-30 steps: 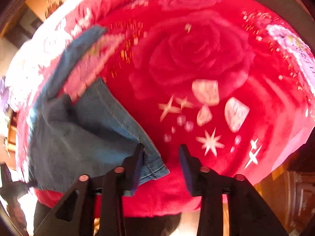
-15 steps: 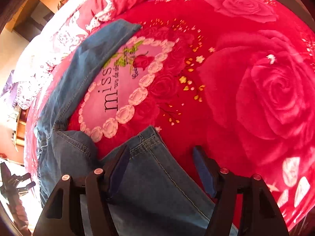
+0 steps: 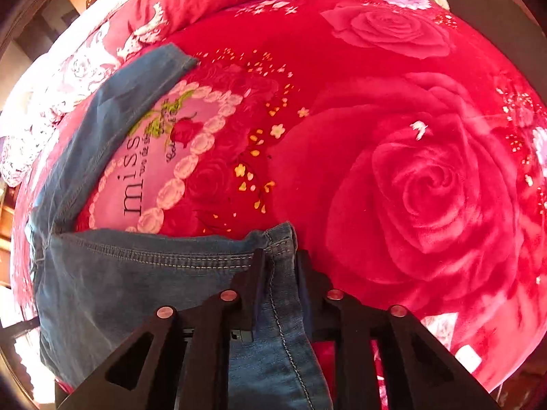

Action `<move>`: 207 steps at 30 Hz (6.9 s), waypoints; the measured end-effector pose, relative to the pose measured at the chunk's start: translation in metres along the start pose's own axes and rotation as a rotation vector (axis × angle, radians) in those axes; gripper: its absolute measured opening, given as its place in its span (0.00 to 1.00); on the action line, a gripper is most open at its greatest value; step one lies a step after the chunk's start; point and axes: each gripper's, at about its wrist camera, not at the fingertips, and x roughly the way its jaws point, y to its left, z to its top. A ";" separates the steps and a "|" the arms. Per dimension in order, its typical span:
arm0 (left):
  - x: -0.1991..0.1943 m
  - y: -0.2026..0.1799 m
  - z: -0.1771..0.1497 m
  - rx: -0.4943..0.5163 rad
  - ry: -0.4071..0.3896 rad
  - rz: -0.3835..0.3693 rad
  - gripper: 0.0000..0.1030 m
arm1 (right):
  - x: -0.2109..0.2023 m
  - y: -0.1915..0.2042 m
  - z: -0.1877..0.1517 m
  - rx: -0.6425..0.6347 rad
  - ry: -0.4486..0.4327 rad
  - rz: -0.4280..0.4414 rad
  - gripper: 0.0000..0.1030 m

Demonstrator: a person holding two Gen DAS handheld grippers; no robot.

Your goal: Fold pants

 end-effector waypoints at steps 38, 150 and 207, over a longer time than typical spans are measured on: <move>0.035 0.053 0.157 -0.243 0.013 -0.244 0.27 | 0.082 0.054 0.217 0.154 -0.099 0.183 0.55; -0.021 0.099 -0.022 -0.180 -0.255 -0.329 0.10 | -0.080 -0.011 -0.033 0.532 -0.260 0.700 0.03; 0.031 0.125 -0.053 -0.196 -0.021 -0.440 0.23 | -0.033 -0.055 -0.151 0.614 -0.100 0.600 0.26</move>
